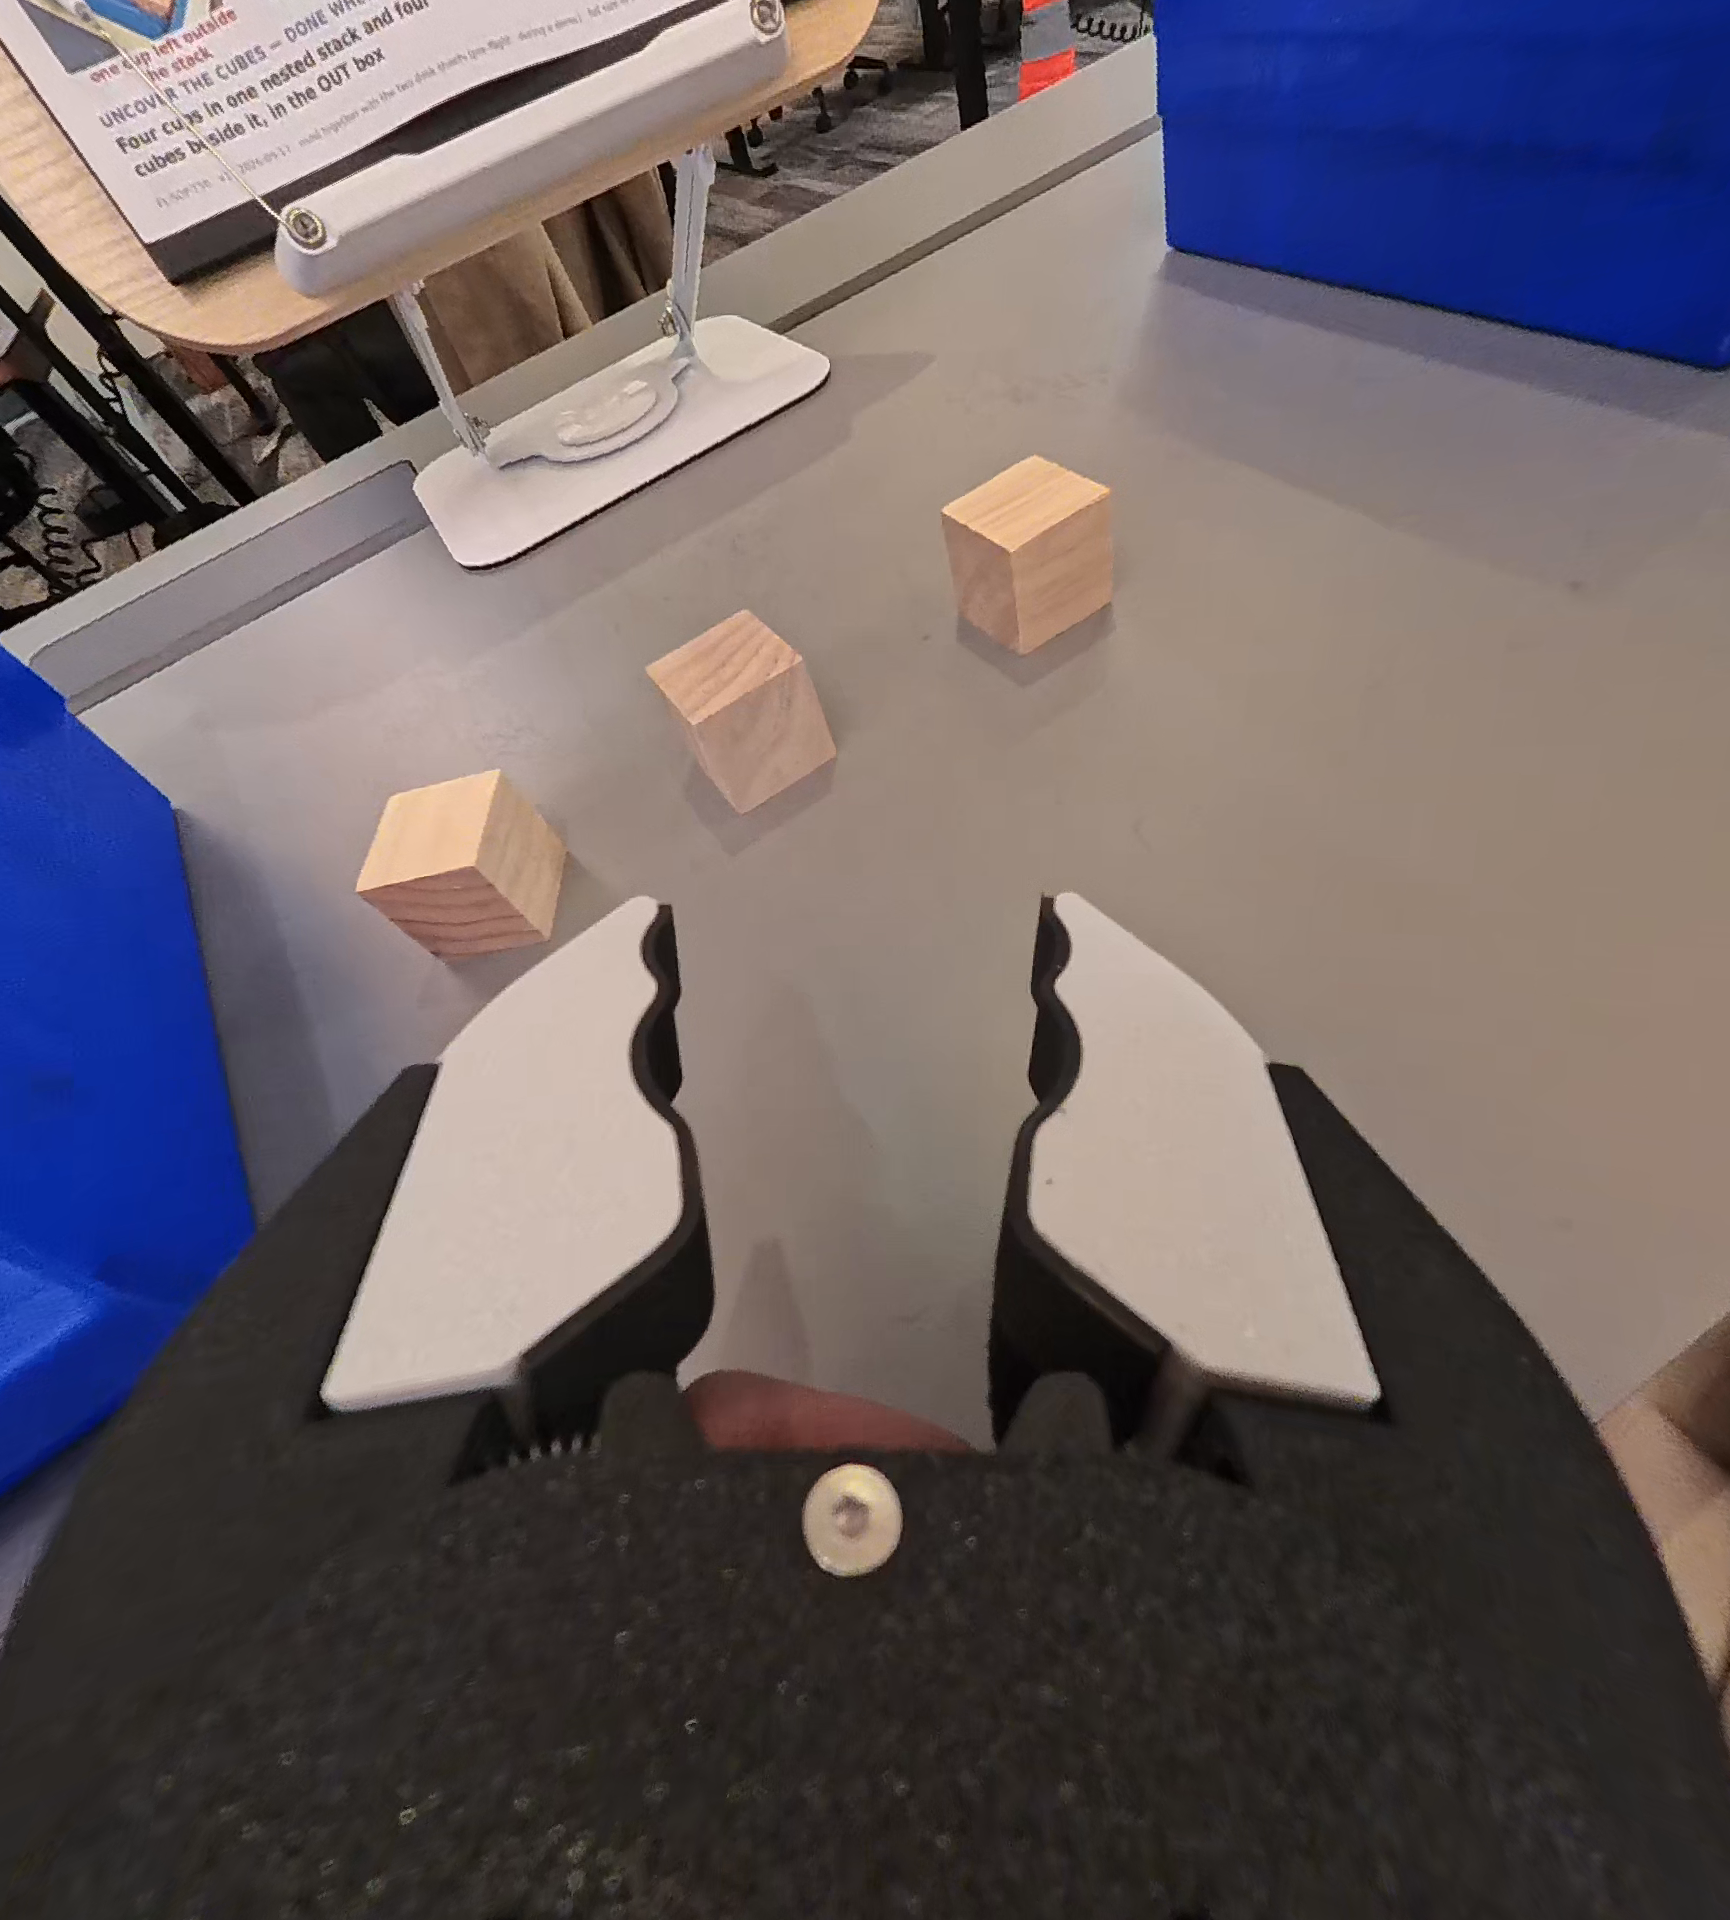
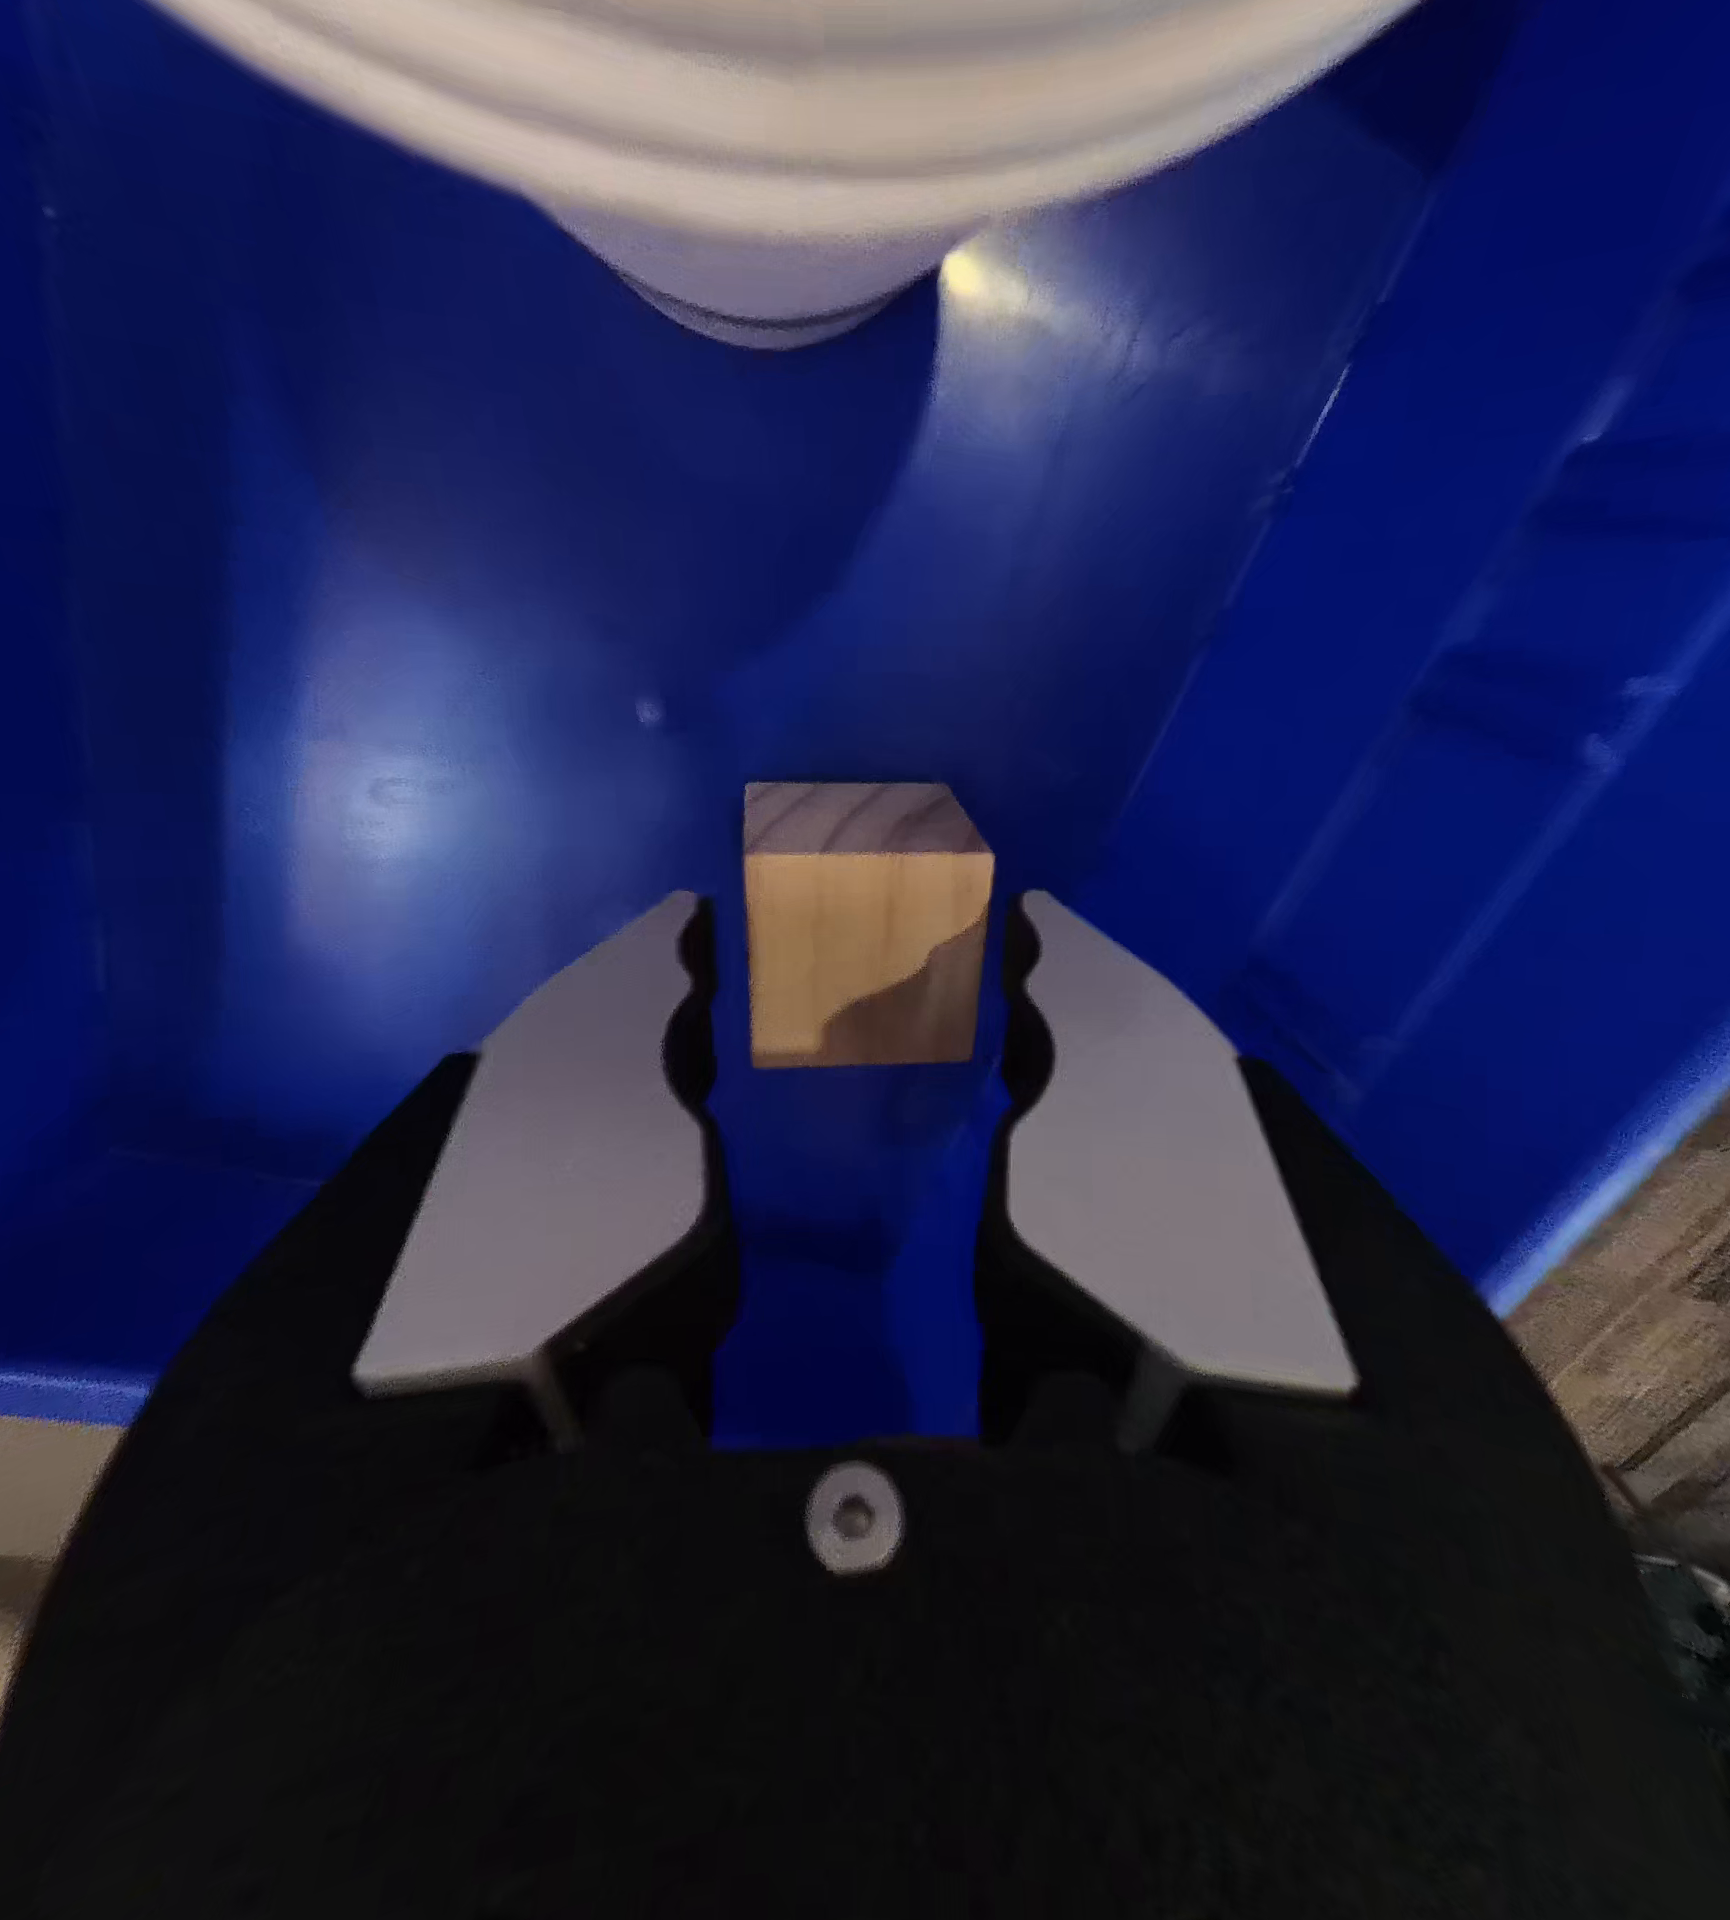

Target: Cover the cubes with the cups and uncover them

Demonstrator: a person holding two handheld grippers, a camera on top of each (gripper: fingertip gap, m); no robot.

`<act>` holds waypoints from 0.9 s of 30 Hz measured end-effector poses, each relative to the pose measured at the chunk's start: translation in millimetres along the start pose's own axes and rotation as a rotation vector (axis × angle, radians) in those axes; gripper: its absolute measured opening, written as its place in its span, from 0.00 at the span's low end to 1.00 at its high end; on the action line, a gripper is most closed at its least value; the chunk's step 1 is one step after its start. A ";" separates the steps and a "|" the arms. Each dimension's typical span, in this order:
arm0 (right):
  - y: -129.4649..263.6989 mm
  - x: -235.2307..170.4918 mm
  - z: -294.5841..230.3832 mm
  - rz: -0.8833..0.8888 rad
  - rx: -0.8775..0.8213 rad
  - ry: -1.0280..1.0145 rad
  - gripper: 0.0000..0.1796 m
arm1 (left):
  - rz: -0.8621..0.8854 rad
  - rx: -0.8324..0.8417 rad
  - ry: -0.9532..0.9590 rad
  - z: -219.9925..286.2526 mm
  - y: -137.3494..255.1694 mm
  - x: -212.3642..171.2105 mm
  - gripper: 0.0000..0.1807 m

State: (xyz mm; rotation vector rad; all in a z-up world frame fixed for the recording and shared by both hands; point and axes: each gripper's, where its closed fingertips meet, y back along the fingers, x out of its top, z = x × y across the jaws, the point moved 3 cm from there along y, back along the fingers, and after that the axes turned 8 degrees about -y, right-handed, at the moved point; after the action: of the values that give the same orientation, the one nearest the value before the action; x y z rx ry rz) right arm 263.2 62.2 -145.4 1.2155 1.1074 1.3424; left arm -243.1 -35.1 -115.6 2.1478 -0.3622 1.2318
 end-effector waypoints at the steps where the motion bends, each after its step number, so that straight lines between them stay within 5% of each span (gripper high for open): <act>1: 7.3 0.4 -1.0 0.032 -0.008 0.013 0.33 | 0.000 0.002 -0.003 0.1 0.4 0.1 0.36; 4: 53.7 3.5 -15.1 0.286 -0.024 0.065 0.34 | 0.006 0.017 -0.004 -2.9 1.9 0.8 0.36; 8: 128.0 -17.2 -87.9 0.837 0.085 0.241 0.36 | 0.007 0.039 0.009 -9.6 1.3 -0.3 0.36; 13: 138.5 -83.4 -199.2 1.185 0.239 0.326 0.33 | -0.006 0.025 0.032 -9.5 -1.1 -3.4 0.36; 19: 78.1 -109.6 -294.4 0.907 0.282 0.759 0.37 | 0.001 0.021 0.000 -2.8 0.7 -0.8 0.36; 27: 76.5 3.4 -331.1 0.532 0.146 1.160 0.36 | 0.019 0.041 -0.045 -3.0 2.7 3.3 0.36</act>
State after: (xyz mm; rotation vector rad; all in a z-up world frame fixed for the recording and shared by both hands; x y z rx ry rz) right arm -73.1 52.2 -97.6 0.7922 1.7322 2.5658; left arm -244.8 -34.9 -110.7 2.2140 -0.3802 1.2130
